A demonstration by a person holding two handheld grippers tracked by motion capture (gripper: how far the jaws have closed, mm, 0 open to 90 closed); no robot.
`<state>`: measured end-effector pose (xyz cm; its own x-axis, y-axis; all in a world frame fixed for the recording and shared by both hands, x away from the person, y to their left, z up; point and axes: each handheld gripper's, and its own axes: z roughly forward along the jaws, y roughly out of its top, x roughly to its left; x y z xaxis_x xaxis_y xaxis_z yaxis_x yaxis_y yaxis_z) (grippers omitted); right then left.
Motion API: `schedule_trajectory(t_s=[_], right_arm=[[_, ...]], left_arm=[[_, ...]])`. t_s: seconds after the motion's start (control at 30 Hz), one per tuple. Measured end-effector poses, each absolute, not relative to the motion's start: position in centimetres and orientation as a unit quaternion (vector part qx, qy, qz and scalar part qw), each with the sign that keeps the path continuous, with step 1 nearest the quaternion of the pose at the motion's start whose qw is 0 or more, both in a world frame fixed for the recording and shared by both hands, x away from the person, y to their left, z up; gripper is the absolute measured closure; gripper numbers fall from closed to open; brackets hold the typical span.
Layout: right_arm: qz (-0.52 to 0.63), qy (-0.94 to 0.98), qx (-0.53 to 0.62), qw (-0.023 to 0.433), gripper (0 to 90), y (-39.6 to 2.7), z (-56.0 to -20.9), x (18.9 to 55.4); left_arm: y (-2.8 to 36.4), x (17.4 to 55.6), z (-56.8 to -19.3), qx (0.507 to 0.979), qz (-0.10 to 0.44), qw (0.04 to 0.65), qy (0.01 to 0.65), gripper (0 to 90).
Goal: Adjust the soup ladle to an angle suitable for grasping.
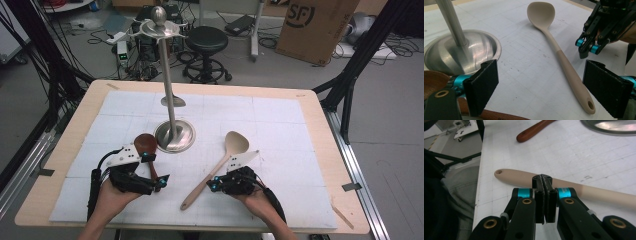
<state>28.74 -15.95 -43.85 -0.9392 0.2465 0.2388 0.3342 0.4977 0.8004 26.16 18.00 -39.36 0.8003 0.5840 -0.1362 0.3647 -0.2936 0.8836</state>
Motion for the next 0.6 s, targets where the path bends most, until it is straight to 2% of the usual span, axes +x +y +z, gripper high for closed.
schedule_trajectory(t_s=[0.6], right_arm=[[-0.445, -0.88, -0.156, 0.047, 89.3, -13.8, -45.0, 28.8]], left_arm=[[17.9, 26.1, -39.4, 0.798, 0.106, 0.513, 0.297, 13.9]])
